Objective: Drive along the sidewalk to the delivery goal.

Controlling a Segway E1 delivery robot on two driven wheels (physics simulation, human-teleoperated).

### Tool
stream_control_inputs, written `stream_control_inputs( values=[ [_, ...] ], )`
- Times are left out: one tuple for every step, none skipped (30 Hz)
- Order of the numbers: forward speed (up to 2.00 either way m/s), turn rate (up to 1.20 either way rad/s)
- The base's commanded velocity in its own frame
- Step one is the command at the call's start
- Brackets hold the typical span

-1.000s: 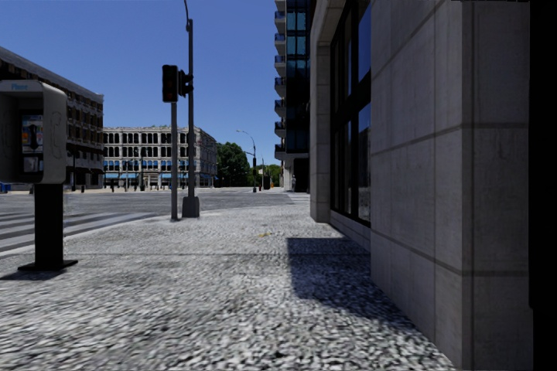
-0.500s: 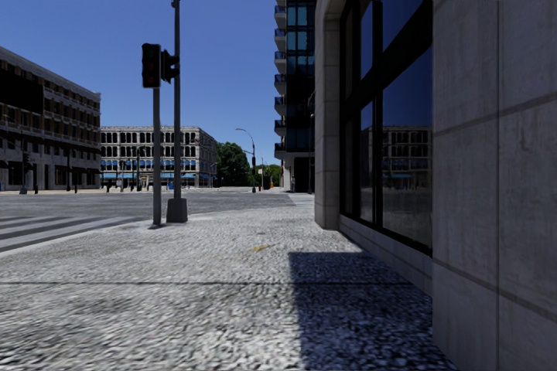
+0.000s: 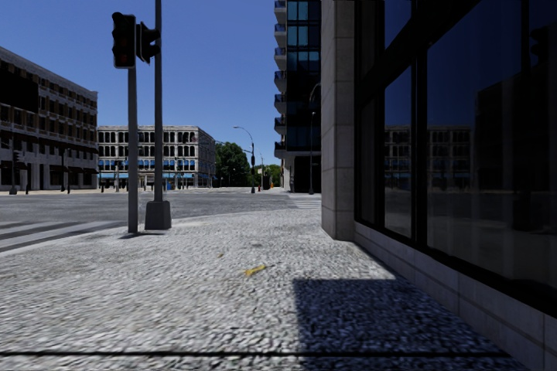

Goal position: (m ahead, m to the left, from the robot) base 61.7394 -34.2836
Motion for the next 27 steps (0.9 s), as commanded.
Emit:
stream_control_inputs(
  values=[
    [2.00, 0.00],
    [2.00, 0.00],
    [2.00, 0.00],
    [2.00, 0.00],
    [2.00, 0.00],
    [2.00, 0.00],
    [2.00, 0.00],
    [2.00, 0.00],
    [2.00, 0.00],
    [2.00, 0.00],
    [2.00, 0.00],
    [2.00, 0.00],
    [2.00, 0.00],
    [2.00, 0.00],
    [2.00, 0.00],
    [2.00, 0.00],
    [2.00, 0.00],
    [2.00, 0.00],
    [2.00, 0.00],
    [2.00, 0.00],
    [2.00, 0.00],
    [2.00, 0.00],
    [2.00, 0.00],
    [2.00, 0.00],
    [2.00, 0.00],
    [2.00, 0.00],
    [2.00, 0.00]
  ],
)
